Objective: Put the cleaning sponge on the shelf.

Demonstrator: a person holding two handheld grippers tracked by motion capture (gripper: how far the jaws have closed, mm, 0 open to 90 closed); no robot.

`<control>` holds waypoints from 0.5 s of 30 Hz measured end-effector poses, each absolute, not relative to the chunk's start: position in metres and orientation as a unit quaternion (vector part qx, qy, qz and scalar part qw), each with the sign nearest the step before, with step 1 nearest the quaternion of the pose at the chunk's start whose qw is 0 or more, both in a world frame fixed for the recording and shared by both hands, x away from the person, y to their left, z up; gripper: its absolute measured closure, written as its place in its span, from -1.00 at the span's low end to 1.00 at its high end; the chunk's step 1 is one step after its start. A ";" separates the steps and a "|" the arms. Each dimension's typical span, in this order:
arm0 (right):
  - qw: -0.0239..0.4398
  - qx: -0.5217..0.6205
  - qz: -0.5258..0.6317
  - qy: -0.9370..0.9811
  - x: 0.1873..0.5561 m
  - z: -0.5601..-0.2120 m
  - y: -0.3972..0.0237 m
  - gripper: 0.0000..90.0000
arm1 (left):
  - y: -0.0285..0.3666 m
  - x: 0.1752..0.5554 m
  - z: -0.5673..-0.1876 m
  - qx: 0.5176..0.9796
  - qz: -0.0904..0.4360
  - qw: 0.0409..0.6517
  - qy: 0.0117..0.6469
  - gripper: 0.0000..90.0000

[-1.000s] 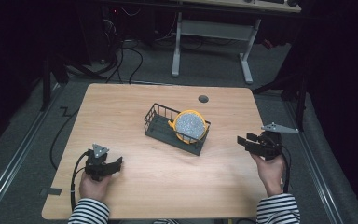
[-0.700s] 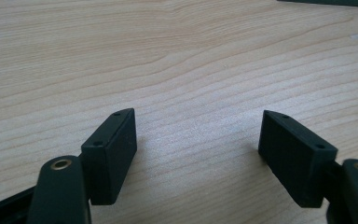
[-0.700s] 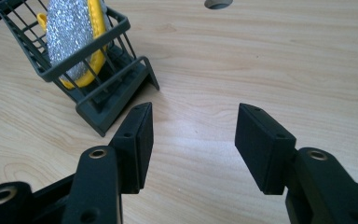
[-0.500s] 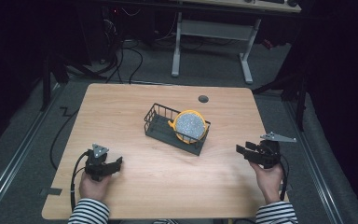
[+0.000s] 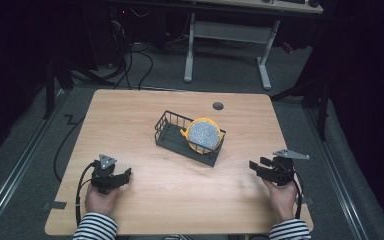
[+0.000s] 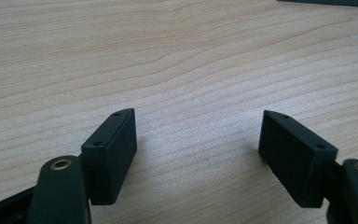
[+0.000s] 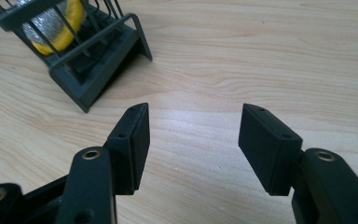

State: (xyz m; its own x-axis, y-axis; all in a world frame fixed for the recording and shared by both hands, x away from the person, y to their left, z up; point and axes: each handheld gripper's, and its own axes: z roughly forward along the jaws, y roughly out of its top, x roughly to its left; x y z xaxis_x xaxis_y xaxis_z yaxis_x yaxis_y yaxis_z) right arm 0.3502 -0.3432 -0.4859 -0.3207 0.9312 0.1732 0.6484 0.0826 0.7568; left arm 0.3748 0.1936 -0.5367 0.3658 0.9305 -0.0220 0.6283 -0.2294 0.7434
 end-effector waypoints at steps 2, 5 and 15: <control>0.182 0.556 0.387 0.713 0.351 -0.490 -0.343 -0.03 | 0.194 0.375 -0.537 0.752 0.221 0.342 0.518 -0.37; 0.177 0.561 0.383 0.712 0.351 -0.495 -0.342 -0.03 | 0.194 0.375 -0.537 0.752 0.221 0.342 0.518 -0.37; 0.184 0.565 0.363 0.717 0.349 -0.514 -0.338 -0.01 | 0.194 0.375 -0.537 0.752 0.220 0.343 0.518 -0.38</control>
